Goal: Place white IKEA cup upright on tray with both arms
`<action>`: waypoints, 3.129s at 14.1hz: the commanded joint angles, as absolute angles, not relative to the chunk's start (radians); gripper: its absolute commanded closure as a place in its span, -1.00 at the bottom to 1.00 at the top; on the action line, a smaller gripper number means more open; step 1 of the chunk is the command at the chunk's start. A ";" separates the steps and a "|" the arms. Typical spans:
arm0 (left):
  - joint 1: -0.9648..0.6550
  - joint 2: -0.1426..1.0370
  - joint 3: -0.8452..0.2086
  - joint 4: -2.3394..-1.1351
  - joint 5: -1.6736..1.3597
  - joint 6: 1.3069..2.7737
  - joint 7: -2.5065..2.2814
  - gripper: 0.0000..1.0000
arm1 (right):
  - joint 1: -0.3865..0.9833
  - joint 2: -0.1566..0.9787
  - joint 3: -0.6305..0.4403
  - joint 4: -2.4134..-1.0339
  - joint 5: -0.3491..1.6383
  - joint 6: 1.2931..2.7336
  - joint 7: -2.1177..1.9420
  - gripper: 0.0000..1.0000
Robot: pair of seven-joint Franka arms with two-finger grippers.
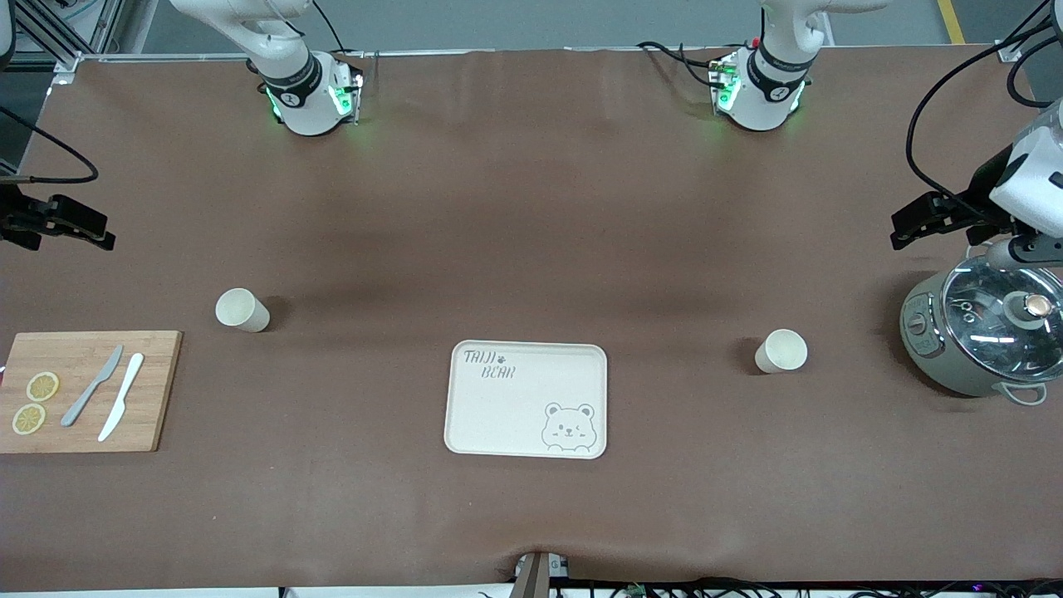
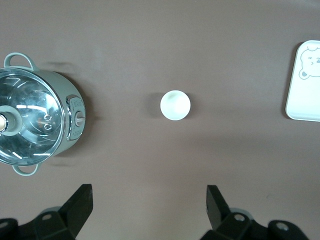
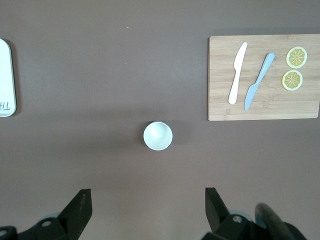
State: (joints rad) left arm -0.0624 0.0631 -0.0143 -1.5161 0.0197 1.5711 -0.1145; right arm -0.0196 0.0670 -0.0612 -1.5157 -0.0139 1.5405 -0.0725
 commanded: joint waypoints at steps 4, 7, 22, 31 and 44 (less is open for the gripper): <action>-0.063 0.077 -0.017 -1.488 0.040 1.562 -0.112 -1.00 | -0.023 0.078 -0.054 -1.491 -0.015 1.523 -0.063 -1.00; -0.060 0.077 -0.015 -1.488 0.041 1.562 -0.107 -1.00 | -0.034 0.081 -0.055 -1.491 -0.015 1.525 -0.063 -1.00; -0.006 0.150 -0.018 -1.489 0.078 1.569 0.005 -1.00 | -0.067 0.199 -0.057 -1.508 -0.025 1.584 -0.077 -1.00; 0.020 0.160 -0.018 -1.624 0.055 1.743 0.005 -1.00 | -0.057 0.215 -0.057 -1.578 -0.028 1.670 -0.064 -1.00; 0.003 0.362 -0.031 -1.855 -0.064 2.146 0.005 -0.57 | -0.077 0.298 -0.058 -1.960 -0.029 2.082 -0.066 -1.00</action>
State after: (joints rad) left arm 0.0047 0.3517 -0.0256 -1.8401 -0.0407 2.0994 -0.0138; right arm -0.0610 0.3045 -0.0662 -1.9283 -0.0156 2.0721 -0.0731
